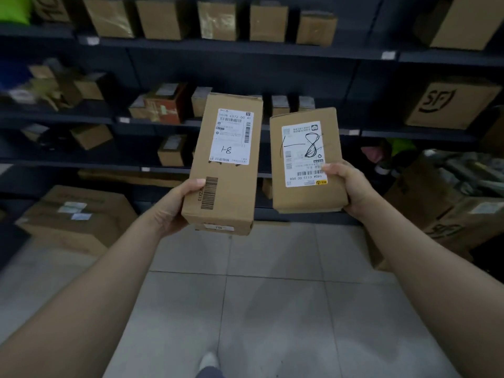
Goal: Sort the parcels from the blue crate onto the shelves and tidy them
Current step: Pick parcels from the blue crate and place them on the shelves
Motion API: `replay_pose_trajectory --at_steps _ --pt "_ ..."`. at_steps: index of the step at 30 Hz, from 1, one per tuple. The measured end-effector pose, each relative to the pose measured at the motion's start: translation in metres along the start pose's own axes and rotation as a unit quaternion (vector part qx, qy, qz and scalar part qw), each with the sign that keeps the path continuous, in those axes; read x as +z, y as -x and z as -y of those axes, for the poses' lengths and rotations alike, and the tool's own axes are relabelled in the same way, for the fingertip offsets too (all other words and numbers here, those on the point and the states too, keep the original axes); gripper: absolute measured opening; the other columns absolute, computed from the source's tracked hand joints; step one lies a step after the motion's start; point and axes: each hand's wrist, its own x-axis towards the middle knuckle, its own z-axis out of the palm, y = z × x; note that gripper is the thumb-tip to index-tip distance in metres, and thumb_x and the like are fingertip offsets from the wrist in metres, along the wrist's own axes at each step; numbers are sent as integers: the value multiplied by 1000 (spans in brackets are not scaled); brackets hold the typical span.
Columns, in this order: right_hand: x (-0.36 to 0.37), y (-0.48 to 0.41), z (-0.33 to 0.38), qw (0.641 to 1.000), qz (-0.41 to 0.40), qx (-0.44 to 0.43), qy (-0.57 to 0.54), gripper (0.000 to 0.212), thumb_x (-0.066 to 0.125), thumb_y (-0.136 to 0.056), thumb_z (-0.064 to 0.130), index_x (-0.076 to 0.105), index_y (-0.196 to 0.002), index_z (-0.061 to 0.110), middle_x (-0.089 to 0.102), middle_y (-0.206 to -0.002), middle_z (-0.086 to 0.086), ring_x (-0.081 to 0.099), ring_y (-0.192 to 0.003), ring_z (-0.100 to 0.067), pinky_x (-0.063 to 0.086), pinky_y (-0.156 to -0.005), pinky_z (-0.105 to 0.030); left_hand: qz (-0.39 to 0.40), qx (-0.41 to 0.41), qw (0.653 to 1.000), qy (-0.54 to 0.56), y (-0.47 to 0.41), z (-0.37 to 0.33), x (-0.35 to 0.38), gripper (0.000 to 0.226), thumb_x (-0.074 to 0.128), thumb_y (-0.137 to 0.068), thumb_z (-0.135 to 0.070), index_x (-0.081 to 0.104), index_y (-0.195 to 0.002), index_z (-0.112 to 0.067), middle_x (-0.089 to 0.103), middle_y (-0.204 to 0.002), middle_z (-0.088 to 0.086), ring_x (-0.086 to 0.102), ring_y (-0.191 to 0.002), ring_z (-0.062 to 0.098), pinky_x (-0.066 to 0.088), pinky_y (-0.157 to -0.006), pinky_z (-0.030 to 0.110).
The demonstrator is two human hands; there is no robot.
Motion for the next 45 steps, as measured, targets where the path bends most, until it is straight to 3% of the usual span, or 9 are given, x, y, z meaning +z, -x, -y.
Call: replay_pose_trajectory --at_steps 6,11,15,20,24,30,33,36,45 --pt "32 -47 -5 999 27 11 17 56 77 -58 32 65 -111 23 73 -107 -7 66 -105 -33 52 -92 -54 -34 -6 999 31 -30 -11 -38 55 76 -52 -36 68 -103 -16 72 -99 5 70 -84 17 48 -82 37" --pt "61 -87 -13 1000 11 16 18 55 76 -61 30 62 -114 20 73 -107 -7 67 -103 -32 54 -89 -50 -35 -21 999 22 -64 -28 -88 84 90 -34 -44 65 -109 -16 71 -104 6 69 -88 18 53 -80 35" --pt "81 -117 -25 999 -10 33 -3 52 75 -64 28 63 -114 19 73 -108 -8 69 -98 -30 55 -81 -44 -40 -43 998 23 -94 -39 -124 59 80 -57 -40 65 -108 -17 72 -102 5 69 -88 18 56 -77 32" --pt "95 -143 -48 997 -34 70 -14 63 78 -56 27 64 -117 17 74 -106 -8 69 -98 -31 56 -84 -46 -41 -83 996 1 -128 -34 -153 75 87 -43 -45 65 -109 -18 72 -101 6 69 -86 19 51 -79 37" --pt "97 -163 -62 995 -43 92 -6 59 74 -65 22 61 -122 16 74 -105 -8 71 -87 -25 57 -70 -35 -55 -117 992 1 -152 -20 -159 33 65 -73 -33 65 -103 -19 73 -92 3 69 -77 16 49 -77 36" --pt "90 -201 -72 991 -37 127 14 50 72 -76 18 58 -124 17 75 -100 -5 72 -81 -22 56 -63 -32 -77 -176 981 14 -188 1 -159 31 65 -76 -32 65 -103 -17 73 -94 6 68 -79 19 50 -81 36" --pt "80 -221 -73 990 -33 136 35 64 75 -64 24 57 -126 17 75 -99 -5 72 -80 -22 56 -61 -31 -88 -200 976 7 -207 13 -156 33 61 -73 -36 64 -100 -16 73 -89 6 68 -74 19 50 -77 35" --pt "68 -241 -71 989 -28 140 46 60 75 -66 22 59 -123 16 75 -99 -6 72 -77 -21 56 -59 -30 -96 -218 971 0 -226 22 -151 36 64 -68 -38 65 -96 -15 73 -86 7 68 -69 18 50 -76 34" --pt "43 -288 -79 985 -11 160 59 52 73 -73 17 58 -123 15 74 -102 -9 71 -83 -26 56 -63 -33 -89 -232 969 2 -270 40 -135 51 75 -56 -43 67 -99 -15 72 -95 9 67 -78 22 51 -78 36"
